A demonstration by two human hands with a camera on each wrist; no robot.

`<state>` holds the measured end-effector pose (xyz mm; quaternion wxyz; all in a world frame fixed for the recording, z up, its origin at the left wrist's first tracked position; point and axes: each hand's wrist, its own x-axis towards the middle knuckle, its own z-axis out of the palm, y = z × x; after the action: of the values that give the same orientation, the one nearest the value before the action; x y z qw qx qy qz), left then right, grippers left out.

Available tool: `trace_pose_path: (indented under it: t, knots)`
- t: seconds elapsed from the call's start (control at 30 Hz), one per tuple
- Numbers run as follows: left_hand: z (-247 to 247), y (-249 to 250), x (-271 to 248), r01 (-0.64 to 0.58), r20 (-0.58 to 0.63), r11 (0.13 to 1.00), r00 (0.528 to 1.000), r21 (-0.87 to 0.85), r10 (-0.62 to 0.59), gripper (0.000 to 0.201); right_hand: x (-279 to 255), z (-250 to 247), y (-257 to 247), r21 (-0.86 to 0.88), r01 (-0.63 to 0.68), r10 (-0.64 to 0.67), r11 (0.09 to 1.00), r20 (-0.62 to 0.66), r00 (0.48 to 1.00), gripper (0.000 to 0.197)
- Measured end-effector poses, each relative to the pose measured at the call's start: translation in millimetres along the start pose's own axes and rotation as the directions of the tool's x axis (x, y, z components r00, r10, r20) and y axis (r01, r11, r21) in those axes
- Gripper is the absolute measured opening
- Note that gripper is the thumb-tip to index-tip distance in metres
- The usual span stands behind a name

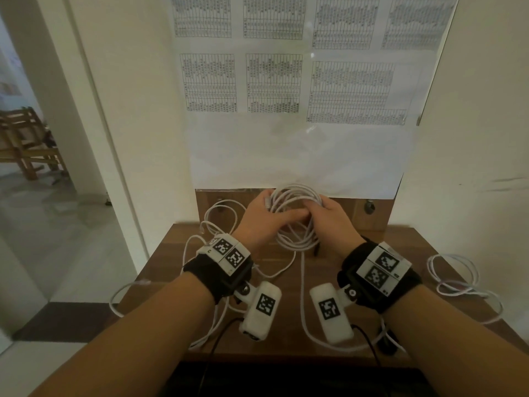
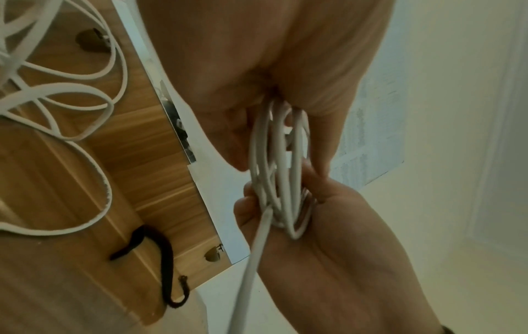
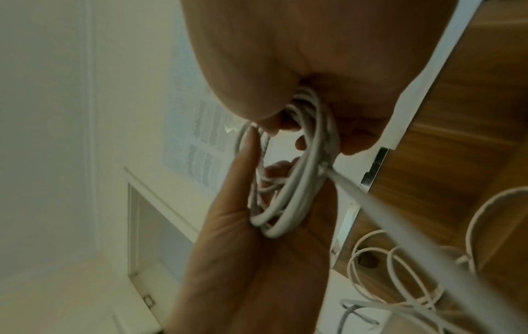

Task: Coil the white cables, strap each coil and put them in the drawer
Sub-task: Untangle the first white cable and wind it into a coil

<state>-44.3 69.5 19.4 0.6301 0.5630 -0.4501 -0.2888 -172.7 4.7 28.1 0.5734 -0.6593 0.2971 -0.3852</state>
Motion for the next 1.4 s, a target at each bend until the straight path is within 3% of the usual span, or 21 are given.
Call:
trace_pose_path:
  t: [0.13,0.2,0.3,0.37,0.43,0.53,0.6,0.67,0.83,0.93,1.0,1.1,1.23,1.3,1.4]
  knots:
    - [-1.5,-3.3,1.5,-0.007,0.023,0.999,1.000,0.039,0.006,0.034,-3.8,1.4,-8.2,0.187,-0.106,0.106,0.977,0.013,0.994,0.030]
    - [1.1,-2.0,-0.1,-0.034,0.021,0.992,0.999,0.124,0.032,0.033,-5.7,0.4,-10.8,0.238,-0.119,0.118,0.964,0.018,0.993,0.022]
    - [8.2,6.3,-4.2,-0.092,0.054,0.951,0.995,0.296,0.079,0.035,-6.1,-3.7,-11.6,0.239,-0.077,0.086,0.968,-0.029,0.996,0.020]
    - [9.8,11.8,-6.5,-0.118,0.091,0.942,0.991,0.313,0.095,0.029,-8.7,-3.5,-13.9,0.220,-0.032,0.042,0.975,-0.037,0.998,0.014]
    - [10.3,14.5,-8.0,-0.110,0.099,0.959,0.991,0.261,0.087,0.025,-10.2,-3.6,-13.8,0.240,-0.047,0.054,0.970,-0.023,0.998,0.014]
    - [13.3,11.8,-8.0,0.018,-0.015,0.998,1.000,0.059,-0.017,0.027,-8.7,-1.8,-13.6,0.240,-0.089,0.104,0.967,-0.051,0.993,0.016]
    - [16.5,11.0,-9.0,0.148,0.005,0.969,0.989,-0.198,-0.150,0.028,-6.7,1.3,-14.0,0.256,-0.096,0.119,0.962,-0.075,0.990,0.016]
    - [17.8,12.2,-9.0,0.233,0.073,0.911,0.972,-0.339,-0.222,0.032,-6.6,5.0,-16.8,0.267,-0.096,0.123,0.959,-0.087,0.989,0.013]
    - [7.8,11.0,-9.5,0.100,0.030,0.987,0.995,-0.129,-0.097,0.017,-4.4,2.6,-13.7,0.235,-0.065,0.079,0.970,-0.053,0.995,0.016]
    - [5.4,9.8,-10.8,0.032,0.047,0.980,0.999,-0.198,-0.023,0.009,-3.1,2.1,-7.3,0.172,-0.118,0.116,0.978,0.021,0.993,0.029]
    - [6.6,13.2,-11.0,0.056,0.075,0.958,0.997,-0.282,-0.036,0.009,-2.6,0.4,-4.2,0.170,-0.124,0.117,0.978,0.049,0.992,0.031]
    - [3.7,16.6,-10.4,0.115,0.097,0.944,0.991,-0.309,-0.089,0.016,-0.7,-3.9,-1.8,0.262,-0.151,0.120,0.953,0.130,0.984,0.017]
    - [-2.5,15.5,-9.8,0.152,0.093,0.935,0.987,-0.320,-0.129,0.020,-0.3,-10.4,-6.6,0.438,-0.279,0.142,0.855,0.320,0.937,0.014]
    - [-3.1,14.2,-9.4,0.184,0.133,0.922,0.980,-0.342,-0.146,0.018,1.4,-11.9,-9.3,0.433,-0.329,0.159,0.839,0.383,0.910,0.023]
    - [-2.7,13.5,-9.8,0.225,0.192,0.894,0.968,-0.389,-0.160,0.012,7.0,-12.8,-7.2,0.380,-0.315,0.177,0.870,0.356,0.918,0.048]
